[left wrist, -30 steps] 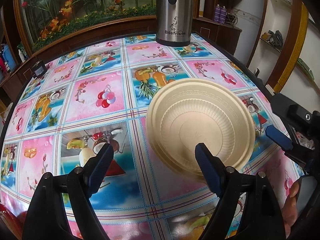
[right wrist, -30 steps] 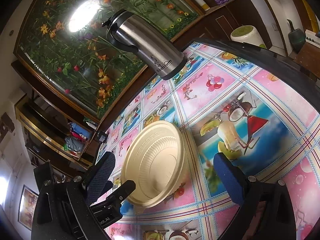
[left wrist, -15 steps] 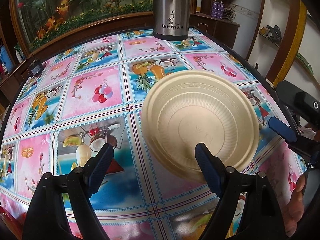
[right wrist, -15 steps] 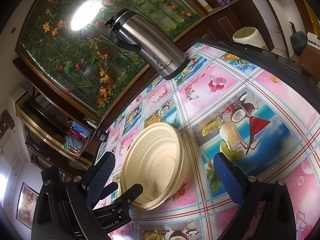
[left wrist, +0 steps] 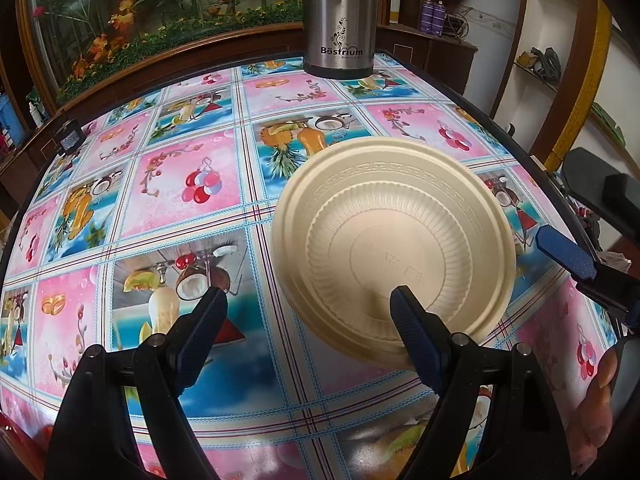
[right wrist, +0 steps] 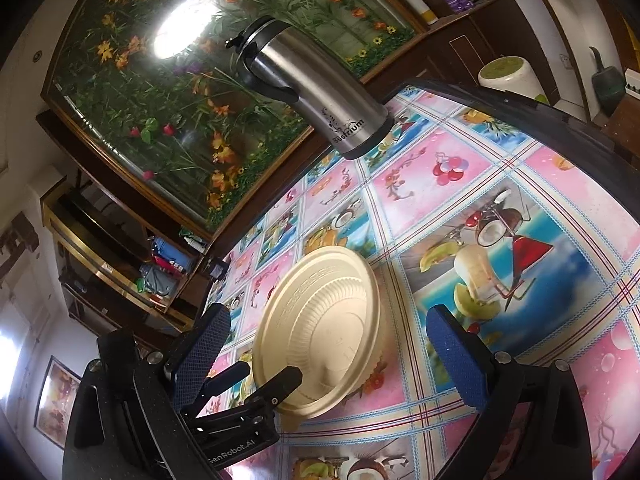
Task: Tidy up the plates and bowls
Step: 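Grasp the beige plastic bowl by its rim with the right gripper, then lift the beige bowl with the right gripper toward the plate stack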
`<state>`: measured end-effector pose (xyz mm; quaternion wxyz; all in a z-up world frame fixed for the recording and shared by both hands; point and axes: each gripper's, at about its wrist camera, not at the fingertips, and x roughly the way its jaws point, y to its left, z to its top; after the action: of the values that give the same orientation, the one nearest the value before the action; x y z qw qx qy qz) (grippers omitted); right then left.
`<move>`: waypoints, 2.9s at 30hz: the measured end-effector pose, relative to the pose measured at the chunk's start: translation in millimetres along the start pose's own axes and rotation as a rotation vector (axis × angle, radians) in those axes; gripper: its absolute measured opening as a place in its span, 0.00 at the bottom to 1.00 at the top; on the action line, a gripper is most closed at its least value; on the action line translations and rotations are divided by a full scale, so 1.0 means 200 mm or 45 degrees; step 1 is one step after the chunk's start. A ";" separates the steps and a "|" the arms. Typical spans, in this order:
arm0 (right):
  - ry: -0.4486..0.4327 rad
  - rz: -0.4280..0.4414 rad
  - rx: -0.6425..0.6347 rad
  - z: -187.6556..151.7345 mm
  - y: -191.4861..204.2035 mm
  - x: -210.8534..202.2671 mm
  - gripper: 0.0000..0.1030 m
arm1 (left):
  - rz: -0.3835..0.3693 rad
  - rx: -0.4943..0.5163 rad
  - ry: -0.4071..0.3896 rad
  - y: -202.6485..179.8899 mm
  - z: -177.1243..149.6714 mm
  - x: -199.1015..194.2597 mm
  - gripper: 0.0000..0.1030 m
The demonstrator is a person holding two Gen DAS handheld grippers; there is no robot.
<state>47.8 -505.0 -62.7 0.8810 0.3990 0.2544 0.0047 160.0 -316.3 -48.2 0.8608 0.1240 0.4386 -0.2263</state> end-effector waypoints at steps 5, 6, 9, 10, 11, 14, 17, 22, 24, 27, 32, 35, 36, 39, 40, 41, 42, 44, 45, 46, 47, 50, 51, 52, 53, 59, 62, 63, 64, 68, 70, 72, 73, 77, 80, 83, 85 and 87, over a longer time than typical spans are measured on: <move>0.009 0.010 0.001 0.00 0.00 0.00 0.95 | -0.001 0.009 0.005 -0.01 -0.01 0.01 0.81; 0.011 0.011 -0.001 0.00 0.00 0.00 0.95 | -0.003 0.011 0.009 -0.01 -0.01 0.01 0.81; 0.011 0.009 -0.001 -0.01 0.00 0.00 0.92 | -0.006 0.008 0.018 -0.01 -0.01 0.02 0.81; 0.010 0.010 0.000 -0.01 0.00 0.00 0.91 | -0.006 0.007 0.018 -0.01 -0.01 0.02 0.81; 0.012 0.012 0.003 -0.01 0.00 0.01 0.91 | -0.007 0.006 0.018 -0.01 -0.01 0.02 0.81; 0.019 0.007 0.003 -0.01 0.00 0.01 0.86 | -0.003 0.007 0.018 -0.01 -0.01 0.02 0.81; 0.021 0.009 0.006 -0.01 0.00 0.01 0.86 | -0.006 0.006 0.020 -0.01 -0.01 0.02 0.81; 0.028 0.020 0.013 -0.01 -0.01 0.01 0.84 | -0.008 0.006 0.022 -0.01 -0.01 0.02 0.81; 0.030 0.023 0.011 -0.01 -0.01 0.01 0.84 | -0.012 0.006 0.025 -0.01 -0.01 0.02 0.81; 0.036 0.029 0.006 -0.01 0.00 0.02 0.84 | -0.012 0.005 0.026 0.00 -0.02 0.03 0.81; 0.053 0.023 -0.007 -0.02 0.01 0.03 0.84 | -0.018 0.006 0.030 0.00 -0.02 0.03 0.81; 0.062 0.013 -0.014 -0.03 0.01 0.04 0.84 | -0.027 0.003 0.038 0.00 -0.02 0.03 0.81; 0.064 0.013 -0.014 -0.03 0.01 0.04 0.84 | -0.025 0.004 0.039 0.00 -0.02 0.04 0.81; 0.068 0.005 -0.019 -0.03 0.01 0.05 0.82 | -0.013 0.009 0.046 -0.01 -0.03 0.05 0.81; 0.070 0.002 -0.020 -0.03 0.01 0.05 0.81 | -0.011 0.009 0.049 0.00 -0.03 0.05 0.81; 0.072 0.000 -0.020 -0.03 0.01 0.06 0.80 | -0.011 0.007 0.051 0.00 -0.03 0.05 0.81; 0.074 -0.003 -0.022 -0.03 0.01 0.06 0.80 | -0.012 0.005 0.051 0.00 -0.03 0.05 0.81; 0.077 -0.009 -0.026 -0.03 0.01 0.06 0.78 | -0.008 0.004 0.060 0.01 -0.03 0.06 0.81; 0.079 -0.012 -0.027 -0.03 0.02 0.06 0.78 | -0.010 0.003 0.063 0.00 -0.03 0.06 0.81; 0.081 -0.017 -0.029 -0.03 0.02 0.06 0.78 | -0.013 0.001 0.065 0.01 -0.03 0.06 0.81; 0.086 -0.028 -0.029 -0.03 0.02 0.07 0.77 | -0.015 -0.001 0.066 0.01 -0.03 0.06 0.81; 0.086 -0.037 -0.024 -0.03 0.01 0.07 0.75 | -0.035 -0.019 0.070 0.02 -0.03 0.06 0.81; 0.085 -0.039 -0.023 -0.03 0.01 0.07 0.75 | -0.043 -0.025 0.075 0.03 -0.03 0.07 0.81; 0.083 -0.042 -0.023 -0.03 0.01 0.07 0.74 | -0.047 -0.028 0.080 0.03 -0.03 0.07 0.81; 0.086 -0.045 -0.023 -0.03 0.00 0.07 0.74 | -0.050 -0.030 0.086 0.03 -0.03 0.08 0.81; 0.148 -0.105 -0.043 -0.05 0.00 0.13 0.59 | -0.110 -0.072 0.133 0.05 -0.04 0.11 0.81; 0.179 -0.133 -0.046 -0.06 -0.01 0.15 0.49 | -0.109 -0.071 0.127 0.04 -0.05 0.11 0.81; 0.192 -0.144 -0.048 -0.06 -0.01 0.16 0.46 | -0.113 -0.074 0.123 0.04 -0.05 0.11 0.81; 0.203 -0.158 -0.055 -0.07 -0.01 0.17 0.38 | -0.114 -0.075 0.122 0.04 -0.05 0.11 0.81; 0.217 -0.180 -0.057 -0.08 -0.02 0.17 0.25 | -0.123 -0.087 0.112 0.05 -0.06 0.10 0.81; 0.215 -0.176 -0.047 -0.08 -0.03 0.17 0.21 | -0.122 -0.093 0.104 0.05 -0.06 0.10 0.81; 0.210 -0.169 -0.038 -0.08 -0.03 0.16 0.19 | -0.111 -0.094 0.095 0.05 -0.07 0.09 0.80; 0.208 -0.168 -0.038 -0.08 -0.03 0.16 0.17 | -0.101 -0.094 0.086 0.05 -0.08 0.09 0.77; 0.200 -0.183 -0.061 -0.08 -0.02 0.16 0.11 | -0.089 -0.094 0.059 0.06 -0.09 0.08 0.62; 0.193 -0.183 -0.072 -0.09 0.00 0.15 0.10 | -0.088 -0.092 0.045 0.05 -0.10 0.06 0.51; 0.193 -0.178 -0.078 -0.10 0.01 0.15 0.10 | -0.087 -0.072 0.037 0.04 -0.11 0.04 0.42; 0.193 -0.177 -0.079 -0.11 0.01 0.15 0.10 | -0.082 -0.064 0.034 0.03 -0.11 0.03 0.39; 0.196 -0.172 -0.079 -0.11 0.01 0.15 0.10 | -0.092 -0.066 0.036 0.04 -0.12 0.02 0.35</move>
<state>65.0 -480.9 -86.6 0.8690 0.3518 0.3475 -0.0163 148.6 -300.9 -66.6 0.8488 0.0891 0.4604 -0.2442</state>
